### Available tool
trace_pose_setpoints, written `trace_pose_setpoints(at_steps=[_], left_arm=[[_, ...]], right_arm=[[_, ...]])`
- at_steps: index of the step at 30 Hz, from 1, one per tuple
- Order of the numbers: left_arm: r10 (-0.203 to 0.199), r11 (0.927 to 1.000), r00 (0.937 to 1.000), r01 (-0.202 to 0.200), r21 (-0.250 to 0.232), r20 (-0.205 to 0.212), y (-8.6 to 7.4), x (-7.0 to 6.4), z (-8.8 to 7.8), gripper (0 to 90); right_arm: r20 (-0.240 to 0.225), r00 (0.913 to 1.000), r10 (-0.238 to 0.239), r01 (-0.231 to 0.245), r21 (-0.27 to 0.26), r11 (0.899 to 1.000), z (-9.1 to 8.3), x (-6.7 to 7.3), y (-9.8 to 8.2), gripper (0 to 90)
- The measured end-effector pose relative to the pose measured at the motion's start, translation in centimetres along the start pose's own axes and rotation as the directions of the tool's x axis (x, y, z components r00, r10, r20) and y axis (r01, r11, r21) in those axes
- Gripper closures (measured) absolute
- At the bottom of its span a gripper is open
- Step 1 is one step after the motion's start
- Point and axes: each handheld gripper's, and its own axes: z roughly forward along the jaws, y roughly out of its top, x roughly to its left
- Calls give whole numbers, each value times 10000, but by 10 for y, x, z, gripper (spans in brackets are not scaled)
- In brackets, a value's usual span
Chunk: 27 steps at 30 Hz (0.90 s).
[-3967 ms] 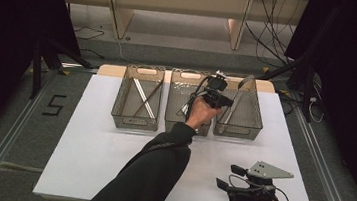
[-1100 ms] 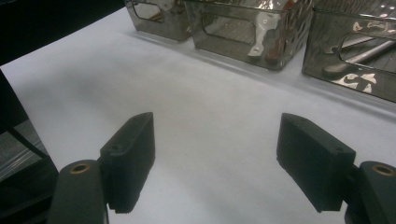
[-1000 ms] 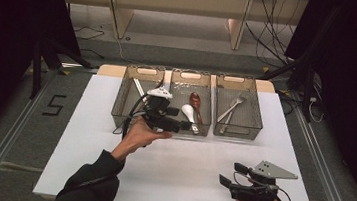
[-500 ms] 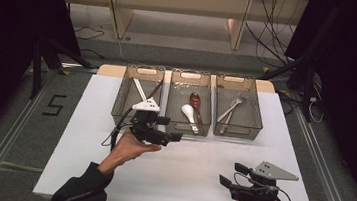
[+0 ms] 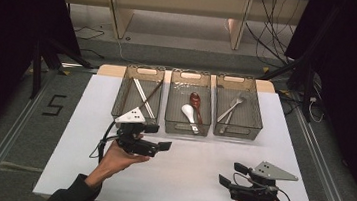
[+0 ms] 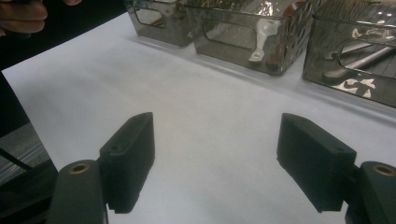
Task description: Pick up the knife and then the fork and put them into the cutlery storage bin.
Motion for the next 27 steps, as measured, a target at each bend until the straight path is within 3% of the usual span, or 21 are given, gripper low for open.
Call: trace_pose_setpoints(at_steps=[8, 20, 27], left_arm=[[115, 9997, 9996, -120, -212, -248, -16, 0, -16, 175], [-187, 9983, 9992, 167, -557, -366, -40, 1, -33, 173], [-323, 9983, 9980, 295, -498, -552, -54, 3, -38, 168]], right_arm=[[-32, 10000, -44, 43, -70, 10000, 1, 2, 0, 286], [-31, 9999, -105, 105, -165, 9998, 2, 5, 0, 286], [16, 9999, -109, 109, -194, 9998, 2, 5, 0, 286]])
